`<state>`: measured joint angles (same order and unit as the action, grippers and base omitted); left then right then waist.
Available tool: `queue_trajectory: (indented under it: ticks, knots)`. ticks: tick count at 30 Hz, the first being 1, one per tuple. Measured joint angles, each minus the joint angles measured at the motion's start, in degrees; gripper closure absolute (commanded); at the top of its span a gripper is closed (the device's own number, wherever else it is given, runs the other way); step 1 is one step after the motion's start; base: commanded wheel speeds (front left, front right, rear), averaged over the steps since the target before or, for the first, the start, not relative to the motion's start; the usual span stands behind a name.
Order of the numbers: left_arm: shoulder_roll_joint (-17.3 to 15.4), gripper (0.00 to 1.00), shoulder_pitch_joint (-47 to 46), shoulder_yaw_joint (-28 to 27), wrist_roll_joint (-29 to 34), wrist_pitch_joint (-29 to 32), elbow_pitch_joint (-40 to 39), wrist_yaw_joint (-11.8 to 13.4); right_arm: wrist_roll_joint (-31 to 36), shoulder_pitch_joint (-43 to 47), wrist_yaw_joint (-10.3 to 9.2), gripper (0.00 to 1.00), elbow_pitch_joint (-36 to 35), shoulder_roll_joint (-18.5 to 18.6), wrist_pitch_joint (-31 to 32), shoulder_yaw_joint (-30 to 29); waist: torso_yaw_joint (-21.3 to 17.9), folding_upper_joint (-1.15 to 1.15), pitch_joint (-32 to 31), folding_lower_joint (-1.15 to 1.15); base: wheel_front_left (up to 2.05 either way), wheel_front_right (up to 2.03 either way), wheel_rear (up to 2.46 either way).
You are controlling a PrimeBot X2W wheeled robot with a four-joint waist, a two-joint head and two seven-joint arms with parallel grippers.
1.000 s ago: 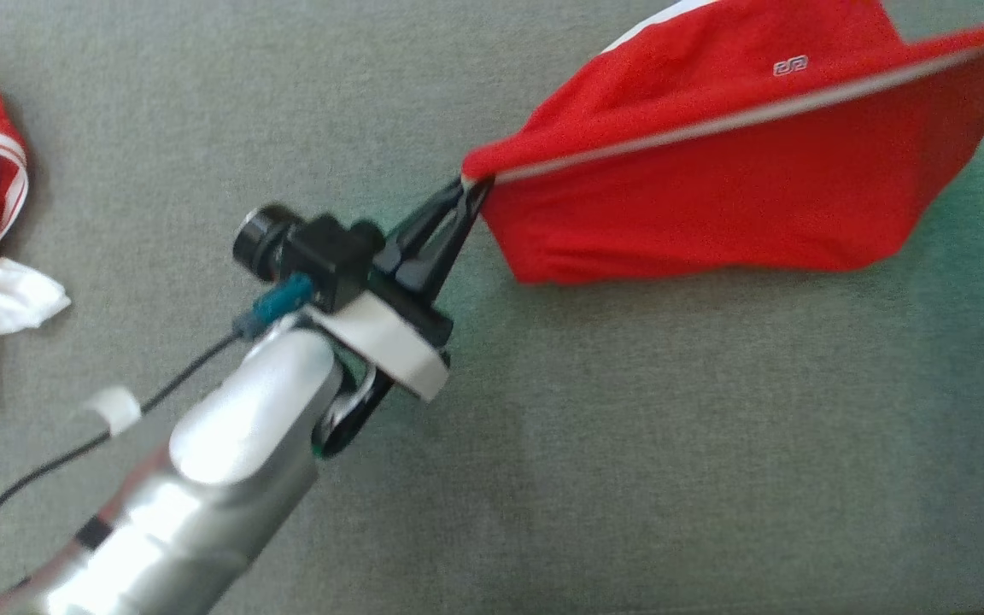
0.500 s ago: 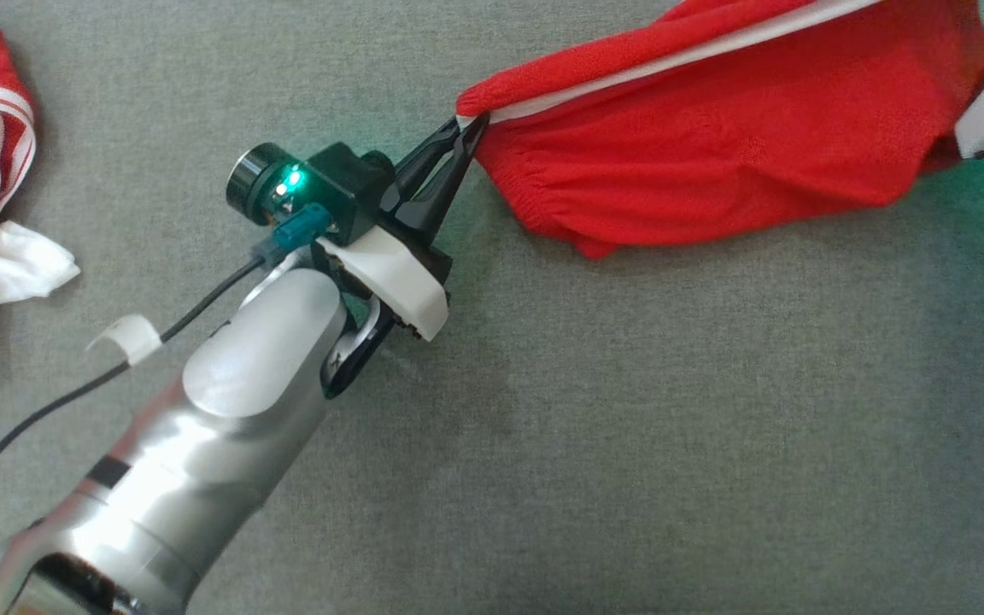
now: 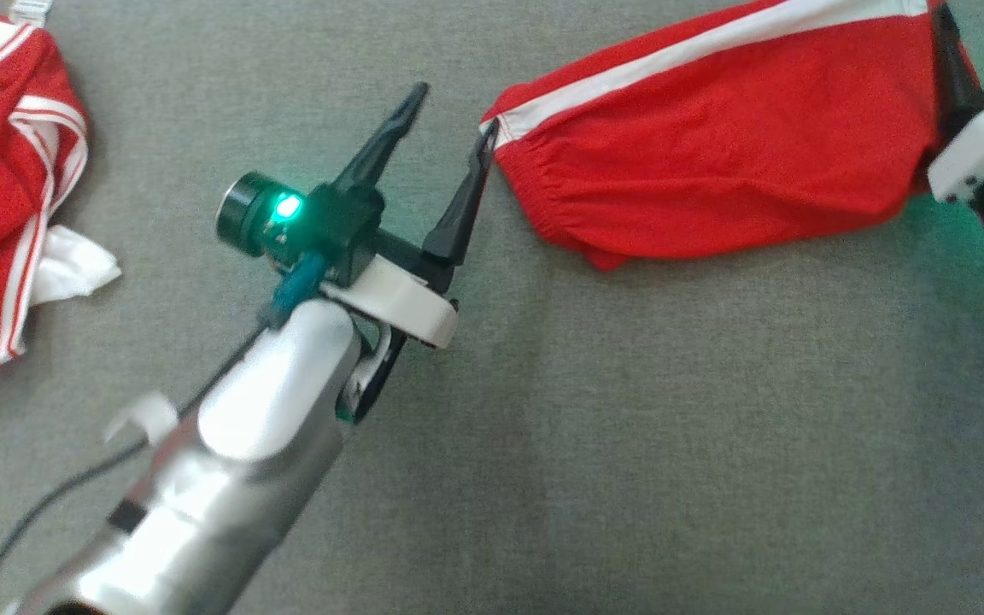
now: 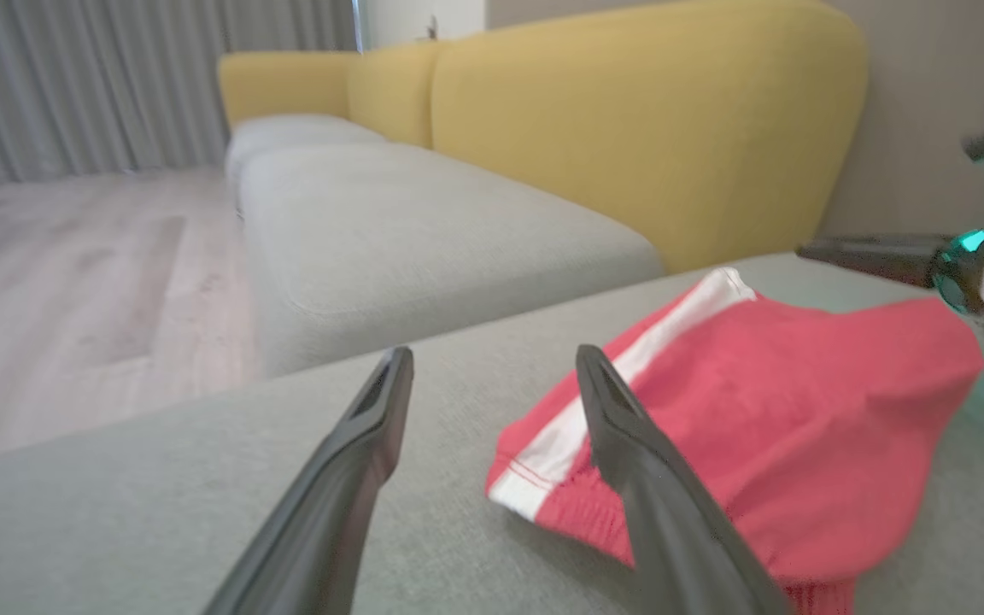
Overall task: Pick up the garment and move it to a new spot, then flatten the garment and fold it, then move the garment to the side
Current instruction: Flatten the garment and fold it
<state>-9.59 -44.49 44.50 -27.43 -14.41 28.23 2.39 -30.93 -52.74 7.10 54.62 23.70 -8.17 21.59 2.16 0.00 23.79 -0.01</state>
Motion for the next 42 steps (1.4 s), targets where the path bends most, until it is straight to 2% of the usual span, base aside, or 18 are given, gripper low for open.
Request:
queue_trajectory:
  ticks: [4, 8, 13, 14, 15, 22, 27, 30, 36, 42]
  knots:
    - [-0.16, 0.0, 7.33, -5.63, 5.59, -0.3, -10.15, 4.71, -3.46, 1.87, 0.0, 0.0, 3.83, 2.07, 2.35, -0.75, 1.58, 0.0, -0.77, 0.0, 0.0, 0.0, 0.0]
    - [-0.11, 0.0, 15.58, -9.02, 9.29, -0.3, -17.86, 5.54, -6.81, 3.15, 0.0, 0.0, 7.36, 3.75, 5.5, -1.89, 3.98, 0.0, -1.16, 0.0, 0.0, 0.0, 0.0]
    - [0.32, 0.0, 22.57, -11.98, 11.84, -0.31, -23.5, 5.58, -12.49, 4.19, 0.0, 0.0, 8.03, 5.1, 9.81, -3.63, 7.38, 0.0, -1.17, 0.0, 0.0, 0.0, 0.0]
    - [0.47, 0.0, 23.57, -12.61, 12.26, -0.31, -24.04, 5.3, -13.18, 4.19, 0.0, 0.3, 8.04, 5.76, 10.71, -3.7, 7.95, 0.0, -1.21, 0.0, 0.0, 0.0, 0.0]
    - [0.63, 0.0, 24.53, -13.15, 12.63, -0.31, -24.65, 5.09, -13.71, 4.19, 0.0, 1.0, 7.99, 6.27, 11.4, -3.75, 8.45, 0.0, -1.27, 0.0, 0.0, 0.0, 0.0]
    - [2.32, 0.0, 27.34, -16.7, 14.84, -0.31, -26.77, 3.57, -15.13, 8.13, 0.0, 1.0, 6.9, 7.27, 10.32, -3.28, 8.75, 0.0, -3.59, 0.01, 0.0, 0.0, 0.0]
    - [3.11, 0.0, 28.39, -19.13, 16.34, -0.31, -27.02, 3.09, -14.84, 11.82, 0.0, 1.0, 7.99, 11.15, 6.5, -3.45, 7.14, 0.0, -6.1, 0.0, 0.0, 0.0, 0.0]
    - [3.25, 0.0, 30.74, -20.84, 16.34, -0.31, -26.97, 2.83, -14.83, 12.14, 0.0, 1.0, 6.25, 11.68, 4.38, -3.43, 5.57, 0.0, -7.24, 0.0, 0.0, 0.0, 0.0]
    - [3.59, 0.0, 32.21, -22.5, 17.5, -0.31, -26.72, 1.55, -13.88, 10.19, 0.0, 1.0, -2.88, 9.56, 2.99, -1.51, 2.96, 0.0, -9.33, 0.0, 0.0, 0.0, 0.0]
    - [4.88, 0.0, 32.21, -23.34, 18.03, -0.31, -26.43, 0.55, -11.7, 9.67, 0.0, 1.0, -13.18, 2.89, 2.13, 1.23, 1.44, 0.0, -9.91, 0.0, 0.0, 0.0, 0.0]
